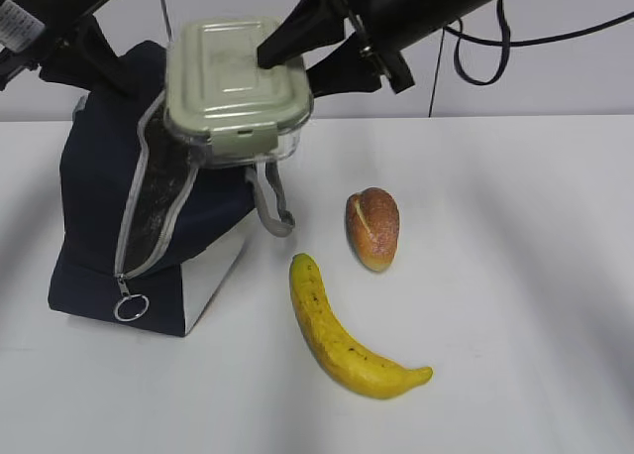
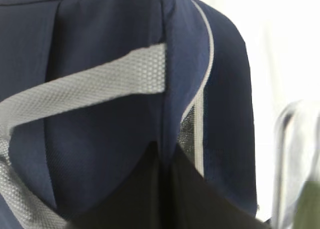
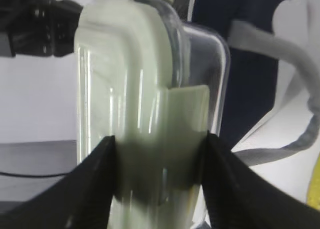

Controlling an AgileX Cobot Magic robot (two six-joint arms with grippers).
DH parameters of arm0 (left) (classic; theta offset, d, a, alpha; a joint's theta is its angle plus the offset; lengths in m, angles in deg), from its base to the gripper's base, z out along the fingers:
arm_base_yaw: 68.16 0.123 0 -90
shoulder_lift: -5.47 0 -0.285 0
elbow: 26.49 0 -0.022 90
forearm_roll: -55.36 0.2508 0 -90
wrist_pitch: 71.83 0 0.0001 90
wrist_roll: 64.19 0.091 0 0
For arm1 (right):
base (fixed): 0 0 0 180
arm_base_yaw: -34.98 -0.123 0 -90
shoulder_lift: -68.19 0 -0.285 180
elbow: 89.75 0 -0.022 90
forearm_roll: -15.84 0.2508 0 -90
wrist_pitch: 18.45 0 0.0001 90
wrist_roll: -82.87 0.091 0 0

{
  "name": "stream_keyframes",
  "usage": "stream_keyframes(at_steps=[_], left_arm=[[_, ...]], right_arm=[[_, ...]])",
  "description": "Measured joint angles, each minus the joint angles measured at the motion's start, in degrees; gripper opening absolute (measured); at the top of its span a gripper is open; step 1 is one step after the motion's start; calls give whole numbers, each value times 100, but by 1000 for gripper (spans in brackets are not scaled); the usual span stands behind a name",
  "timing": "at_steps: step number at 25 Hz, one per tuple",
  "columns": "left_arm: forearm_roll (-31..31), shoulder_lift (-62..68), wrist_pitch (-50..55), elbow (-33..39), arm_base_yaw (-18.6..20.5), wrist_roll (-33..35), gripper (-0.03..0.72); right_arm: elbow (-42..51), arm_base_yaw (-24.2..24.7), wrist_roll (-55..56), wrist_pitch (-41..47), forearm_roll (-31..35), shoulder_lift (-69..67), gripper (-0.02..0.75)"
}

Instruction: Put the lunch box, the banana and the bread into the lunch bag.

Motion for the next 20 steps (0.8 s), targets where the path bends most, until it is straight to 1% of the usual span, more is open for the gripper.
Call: stream_keyframes(at_steps=[2,5,9,14,16,20], left_arm=[[0,0,0,0,0,0,-3],[-7,0,-2,0,0,0,-3],[-67,0,-7,0,0,0,-3],[-277,0,-7,0,0,0,-3],[-284,0,8,0,0,0,-3],[-266,0,13,0,0,0,-3]], right_arm=[[0,-232,22,36,-49,-53,361],[-34,-443,37,-63,-65,-270,361],[-98,-526,214,-480,-370,-584,361],[-650,-624,830,-540,-1391,-844,361],[-937,-770,1078,-551,-1764,-909,361],[-1516,-1176,1502,-601,-2209,-1168,361]])
